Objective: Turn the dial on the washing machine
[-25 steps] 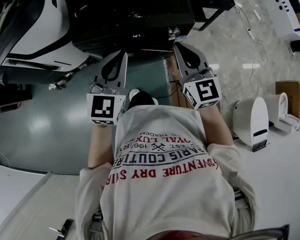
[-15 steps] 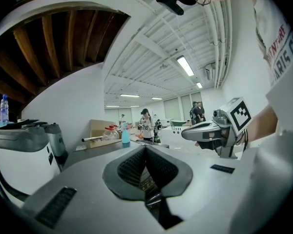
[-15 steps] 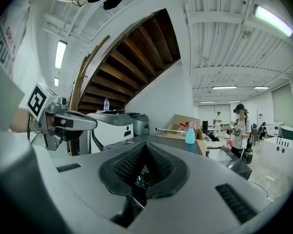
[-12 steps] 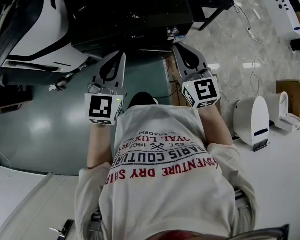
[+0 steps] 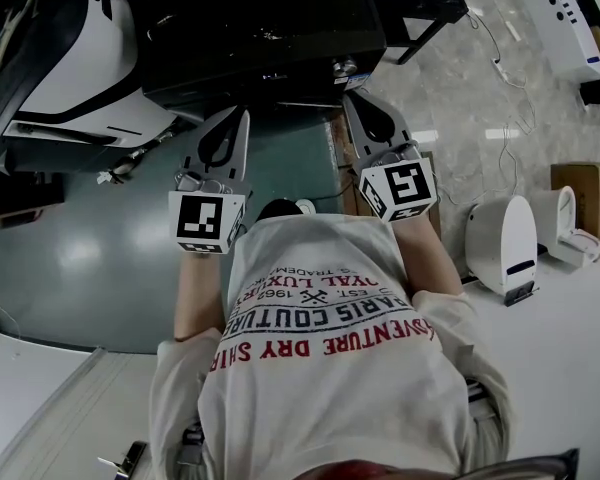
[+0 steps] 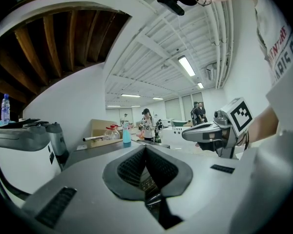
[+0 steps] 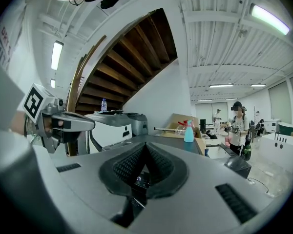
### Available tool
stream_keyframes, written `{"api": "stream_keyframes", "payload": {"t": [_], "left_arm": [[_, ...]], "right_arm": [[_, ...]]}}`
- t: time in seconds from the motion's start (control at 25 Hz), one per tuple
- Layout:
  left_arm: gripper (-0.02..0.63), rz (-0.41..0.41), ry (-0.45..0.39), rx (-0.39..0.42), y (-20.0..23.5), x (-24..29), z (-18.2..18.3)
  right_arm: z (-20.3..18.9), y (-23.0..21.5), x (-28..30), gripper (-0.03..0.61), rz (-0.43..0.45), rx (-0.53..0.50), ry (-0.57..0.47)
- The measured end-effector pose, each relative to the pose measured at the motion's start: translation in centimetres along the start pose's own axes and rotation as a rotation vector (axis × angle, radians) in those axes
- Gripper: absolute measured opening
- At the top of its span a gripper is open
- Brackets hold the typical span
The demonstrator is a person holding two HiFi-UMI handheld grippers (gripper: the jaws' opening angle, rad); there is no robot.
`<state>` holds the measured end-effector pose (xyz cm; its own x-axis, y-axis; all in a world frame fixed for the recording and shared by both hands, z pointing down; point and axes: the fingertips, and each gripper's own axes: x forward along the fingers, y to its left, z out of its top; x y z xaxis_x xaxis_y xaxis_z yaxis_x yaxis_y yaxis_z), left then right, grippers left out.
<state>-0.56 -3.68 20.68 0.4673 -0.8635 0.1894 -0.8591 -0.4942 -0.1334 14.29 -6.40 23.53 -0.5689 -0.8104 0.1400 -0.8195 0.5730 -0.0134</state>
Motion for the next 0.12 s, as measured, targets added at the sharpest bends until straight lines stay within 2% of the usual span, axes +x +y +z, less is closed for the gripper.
{"api": "stream_keyframes", "payload": {"t": [0.12], "left_arm": [[0.017, -0.009, 0.005, 0.011, -0.24, -0.18, -0.01]], "right_arm": [[-0.09, 0.09, -0.19, 0.028, -0.003, 0.002, 0.0]]}}
